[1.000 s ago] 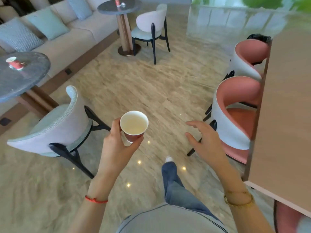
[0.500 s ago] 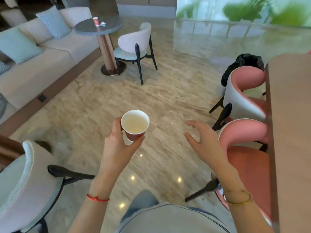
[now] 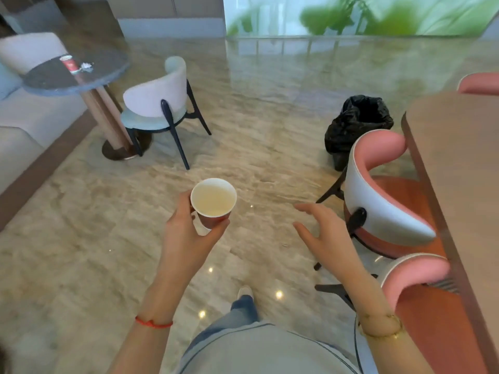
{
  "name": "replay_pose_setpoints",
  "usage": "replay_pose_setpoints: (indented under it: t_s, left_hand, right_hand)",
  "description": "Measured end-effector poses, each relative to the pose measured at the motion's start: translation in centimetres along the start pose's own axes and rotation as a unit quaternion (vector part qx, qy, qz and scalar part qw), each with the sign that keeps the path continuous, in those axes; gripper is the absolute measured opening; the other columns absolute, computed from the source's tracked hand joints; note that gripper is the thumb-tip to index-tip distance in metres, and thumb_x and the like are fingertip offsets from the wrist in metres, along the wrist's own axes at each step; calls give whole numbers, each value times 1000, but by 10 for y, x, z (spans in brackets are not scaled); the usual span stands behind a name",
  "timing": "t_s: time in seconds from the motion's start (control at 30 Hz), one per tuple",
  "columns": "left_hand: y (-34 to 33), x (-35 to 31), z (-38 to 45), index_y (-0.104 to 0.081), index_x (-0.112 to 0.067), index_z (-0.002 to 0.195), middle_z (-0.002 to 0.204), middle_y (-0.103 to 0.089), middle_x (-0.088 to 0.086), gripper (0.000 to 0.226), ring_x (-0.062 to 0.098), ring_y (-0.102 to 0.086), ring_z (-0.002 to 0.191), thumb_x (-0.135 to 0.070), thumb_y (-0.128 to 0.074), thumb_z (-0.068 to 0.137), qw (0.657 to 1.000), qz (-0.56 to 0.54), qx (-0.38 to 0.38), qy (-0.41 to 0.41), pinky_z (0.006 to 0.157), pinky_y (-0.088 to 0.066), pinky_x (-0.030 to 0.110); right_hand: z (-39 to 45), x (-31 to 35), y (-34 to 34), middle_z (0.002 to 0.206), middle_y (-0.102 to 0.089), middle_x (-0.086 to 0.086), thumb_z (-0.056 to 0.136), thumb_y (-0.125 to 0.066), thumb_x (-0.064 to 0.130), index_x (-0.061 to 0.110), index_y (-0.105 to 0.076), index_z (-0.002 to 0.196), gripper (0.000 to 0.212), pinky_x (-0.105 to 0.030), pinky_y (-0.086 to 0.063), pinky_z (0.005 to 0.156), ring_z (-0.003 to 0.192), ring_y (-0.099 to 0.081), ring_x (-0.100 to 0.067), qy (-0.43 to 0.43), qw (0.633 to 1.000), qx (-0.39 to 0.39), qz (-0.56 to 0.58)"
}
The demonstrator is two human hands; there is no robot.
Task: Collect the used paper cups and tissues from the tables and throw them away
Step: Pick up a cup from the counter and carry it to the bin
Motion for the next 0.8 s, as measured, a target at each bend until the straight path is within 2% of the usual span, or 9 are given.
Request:
replay_pose_setpoints:
  t_s: [0.07, 0.2, 0.33, 0.47, 0.57, 0.67, 0.8]
  left_hand:
    - [-16, -3, 60, -44, -33, 126, 112, -57, -23, 68, -2, -57, 98, -38, -83, 71, 1000, -7, 17, -23, 77, -42, 0]
    - [-54, -11, 162, -44, -34, 126, 111, -51, -38, 66, -16, -52, 101, -42, -81, 72, 996, -27, 61, -58, 77, -40, 0]
    - [-104, -15, 243, -44, -34, 124, 114, -51, -36, 63, -14, -51, 105, -41, -80, 73, 990, -45, 110, -73, 80, -41, 1]
    - [-168, -17, 315, -43, -37, 123, 112, -48, -42, 63, -11, -52, 106, -38, -81, 73, 983, -55, 154, -78, 79, -43, 3]
    - [-221, -21, 368, -44, -35, 123, 113, -51, -35, 63, -6, -55, 106, -36, -82, 73, 979, -61, 176, -83, 81, -45, 6]
    - [-278, -35, 424, -44, -35, 123, 115, -51, -32, 63, -6, -54, 107, -36, -82, 73, 974, -72, 193, -89, 81, -44, 5]
    - [-353, -66, 501, -42, -37, 122, 115, -50, -32, 62, -10, -52, 106, -37, -81, 74, 969, -85, 211, -99, 81, -43, 4]
  right_hand:
    - [50, -5, 5, 123, -60, 10, 92, -61, 29, 21, -57, 124, 34, -9, -31, 93, 116, -52, -5, -7, 1000, -20, -3]
    - [134, -22, 15, 122, -59, 11, 92, -60, 30, 23, -56, 126, 34, -12, -33, 92, 116, -50, -5, -35, 998, -52, 4]
    - [198, -54, 25, 120, -61, 10, 91, -62, 30, 22, -58, 123, 33, -19, -38, 96, 116, -52, -8, -73, 994, -82, 9]
    - [258, -100, 35, 117, -61, 8, 90, -64, 26, 21, -59, 122, 32, -24, -42, 97, 114, -55, -11, -112, 988, -105, 20]
    - [309, -138, 44, 112, -64, 5, 90, -64, 21, 19, -60, 122, 32, -32, -47, 96, 108, -59, -15, -132, 985, -107, 33]
    - [367, -178, 67, 114, -64, 4, 89, -64, 19, 18, -60, 121, 32, -25, -42, 93, 107, -58, -16, -143, 982, -123, 19]
    - [450, -228, 112, 123, -61, 3, 91, -63, 21, 16, -59, 125, 35, -20, -35, 98, 119, -51, -13, -143, 981, -134, -3]
Point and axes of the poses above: each hand's wrist, its own z-axis towards the middle knuckle, its own y-axis out of the back of the hand, x = y × z, the point moved 9 cm from there along z, towards the middle knuckle
